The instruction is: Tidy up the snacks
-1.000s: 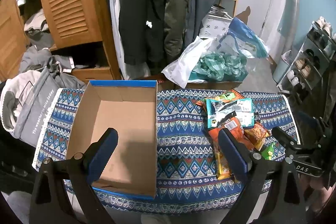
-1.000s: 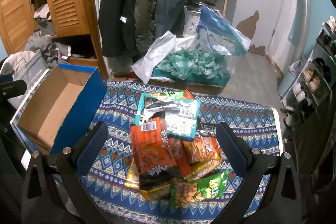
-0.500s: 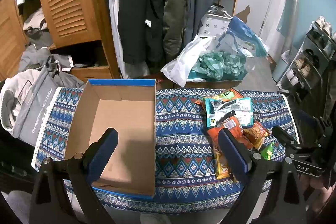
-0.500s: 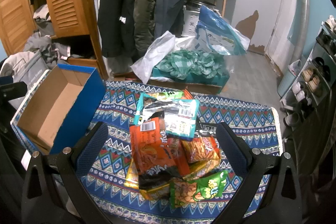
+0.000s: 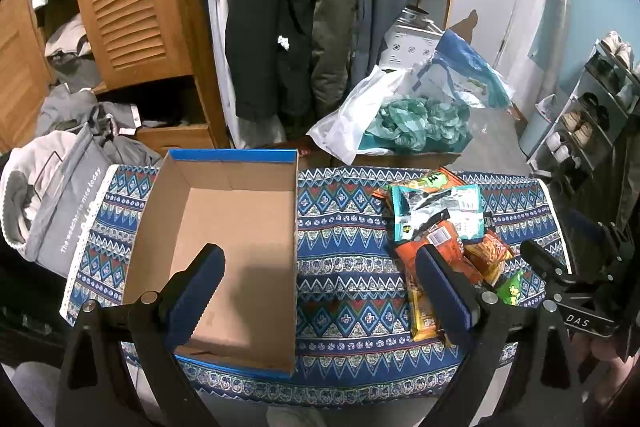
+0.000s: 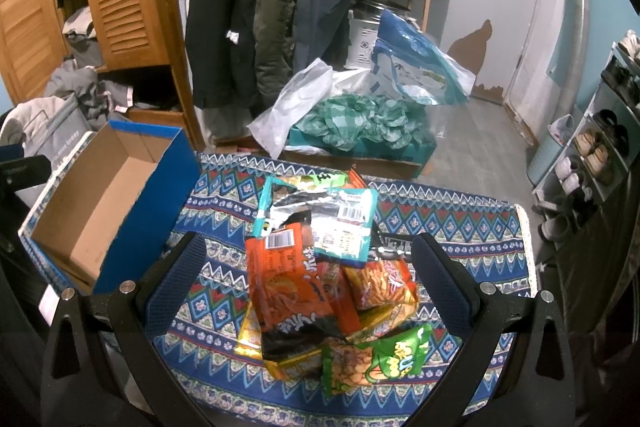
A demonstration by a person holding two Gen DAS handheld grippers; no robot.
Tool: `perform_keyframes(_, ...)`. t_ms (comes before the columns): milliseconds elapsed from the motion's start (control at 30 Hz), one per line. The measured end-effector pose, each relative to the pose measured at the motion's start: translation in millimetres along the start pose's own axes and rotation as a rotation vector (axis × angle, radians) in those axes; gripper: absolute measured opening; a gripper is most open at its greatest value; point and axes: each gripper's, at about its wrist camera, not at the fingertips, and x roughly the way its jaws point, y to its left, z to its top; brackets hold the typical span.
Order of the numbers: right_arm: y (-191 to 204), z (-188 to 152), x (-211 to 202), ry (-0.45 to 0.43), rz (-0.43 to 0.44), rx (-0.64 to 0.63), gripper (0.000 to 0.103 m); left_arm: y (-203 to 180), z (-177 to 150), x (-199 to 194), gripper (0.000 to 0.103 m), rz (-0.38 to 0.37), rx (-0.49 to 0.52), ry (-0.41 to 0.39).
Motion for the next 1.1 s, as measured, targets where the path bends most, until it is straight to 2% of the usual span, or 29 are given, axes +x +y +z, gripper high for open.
perform_keyframes(700, -14.8, -3.9, -2.5, 0.005, -0.013, 0.008, 0.1, -0.6, -0.5, 2.0, 0.097, -0.004, -0.002, 0.012)
perform_keyframes(1100, -45.0, -15.2, 1.7, 0.045, -0.101, 0.065, 0.1, -18.8, -9.2, 31.1, 0.097, 0.004, -0.003, 0.11)
